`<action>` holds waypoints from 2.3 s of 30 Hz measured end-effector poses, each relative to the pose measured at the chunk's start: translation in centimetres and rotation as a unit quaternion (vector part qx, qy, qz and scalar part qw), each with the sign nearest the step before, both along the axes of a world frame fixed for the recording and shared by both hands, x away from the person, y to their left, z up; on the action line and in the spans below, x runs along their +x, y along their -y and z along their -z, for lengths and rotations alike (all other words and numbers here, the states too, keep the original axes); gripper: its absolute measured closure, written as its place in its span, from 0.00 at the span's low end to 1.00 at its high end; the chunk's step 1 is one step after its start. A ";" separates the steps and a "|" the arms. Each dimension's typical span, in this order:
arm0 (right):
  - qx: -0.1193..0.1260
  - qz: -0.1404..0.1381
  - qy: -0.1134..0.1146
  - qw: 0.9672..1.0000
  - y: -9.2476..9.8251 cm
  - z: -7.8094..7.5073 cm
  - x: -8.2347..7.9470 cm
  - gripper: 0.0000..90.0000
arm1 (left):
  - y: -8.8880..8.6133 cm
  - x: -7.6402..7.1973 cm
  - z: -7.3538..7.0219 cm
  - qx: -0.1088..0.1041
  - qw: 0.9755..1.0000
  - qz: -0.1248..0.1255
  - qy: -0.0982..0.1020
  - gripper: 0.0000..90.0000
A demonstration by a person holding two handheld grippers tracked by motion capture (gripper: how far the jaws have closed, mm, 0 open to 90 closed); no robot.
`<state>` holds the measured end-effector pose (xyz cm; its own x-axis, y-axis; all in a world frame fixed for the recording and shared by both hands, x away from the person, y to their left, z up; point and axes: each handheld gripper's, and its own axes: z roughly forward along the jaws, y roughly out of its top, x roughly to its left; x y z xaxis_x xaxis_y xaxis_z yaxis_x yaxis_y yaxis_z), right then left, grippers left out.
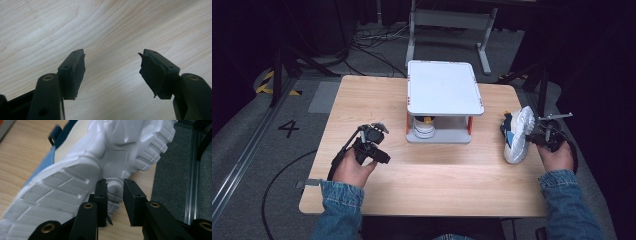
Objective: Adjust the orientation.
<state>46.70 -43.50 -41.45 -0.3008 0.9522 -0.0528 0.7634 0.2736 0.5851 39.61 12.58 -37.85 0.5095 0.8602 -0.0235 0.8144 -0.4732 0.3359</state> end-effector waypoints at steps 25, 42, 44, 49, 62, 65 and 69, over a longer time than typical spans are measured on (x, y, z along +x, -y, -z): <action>0.055 -0.098 0.015 0.994 -3.6 -1.7 -1.8 0.71 | -0.3 0.0 -0.6 -0.007 1.000 -0.007 0.007 0.41; 0.008 -0.071 0.032 0.997 -5.9 -2.6 3.2 1.00 | -3.9 -3.4 0.1 0.003 0.998 -0.061 -0.015 0.46; 0.008 -0.069 0.031 0.997 -5.7 -2.5 3.3 1.00 | -4.0 -3.4 0.0 0.002 0.998 -0.063 -0.015 0.46; 0.005 -0.078 0.031 0.996 -5.8 -2.8 1.8 1.00 | -3.2 -2.5 0.1 0.001 0.999 -0.051 -0.019 0.46; 0.004 -0.120 -0.057 0.991 -6.0 -2.4 -3.3 1.00 | 0.5 0.9 -0.2 0.001 1.000 0.014 -0.025 0.47; 0.007 -0.127 -0.082 0.989 -6.2 -1.7 -4.3 0.98 | 1.7 1.9 -0.2 0.000 0.999 0.031 -0.026 0.46; -0.005 -0.132 -0.112 0.985 -6.5 -1.1 -5.1 0.89 | 2.5 2.5 -0.4 -0.001 0.999 0.041 -0.027 0.46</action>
